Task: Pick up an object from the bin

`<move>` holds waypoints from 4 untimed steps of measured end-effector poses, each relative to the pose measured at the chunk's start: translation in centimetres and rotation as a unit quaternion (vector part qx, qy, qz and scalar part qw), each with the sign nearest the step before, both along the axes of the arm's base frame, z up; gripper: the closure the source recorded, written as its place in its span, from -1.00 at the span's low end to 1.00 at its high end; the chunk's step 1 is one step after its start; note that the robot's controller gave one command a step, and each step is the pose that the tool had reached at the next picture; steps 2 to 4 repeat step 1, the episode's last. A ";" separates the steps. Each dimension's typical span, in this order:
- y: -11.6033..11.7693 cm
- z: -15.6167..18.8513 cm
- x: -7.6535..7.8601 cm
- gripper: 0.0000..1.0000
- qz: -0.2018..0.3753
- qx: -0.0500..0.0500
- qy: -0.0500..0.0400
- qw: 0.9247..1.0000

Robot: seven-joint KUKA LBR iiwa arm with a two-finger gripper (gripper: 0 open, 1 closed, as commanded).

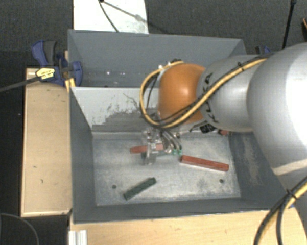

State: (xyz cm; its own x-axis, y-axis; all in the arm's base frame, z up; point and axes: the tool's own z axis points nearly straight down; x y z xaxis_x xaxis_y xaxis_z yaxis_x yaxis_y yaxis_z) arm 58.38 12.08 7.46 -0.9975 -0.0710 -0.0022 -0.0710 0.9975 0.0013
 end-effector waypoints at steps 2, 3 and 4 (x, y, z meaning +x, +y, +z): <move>-0.8 18.2 -0.8 1.00 0.140 0.000 -0.005 0.990; -0.8 18.2 -0.8 1.00 0.140 0.000 -0.005 0.990; -0.8 18.2 -0.8 1.00 0.140 0.000 -0.005 0.990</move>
Offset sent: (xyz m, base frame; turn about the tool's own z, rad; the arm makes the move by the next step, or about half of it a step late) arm -0.0099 -0.0080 0.1773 -0.2817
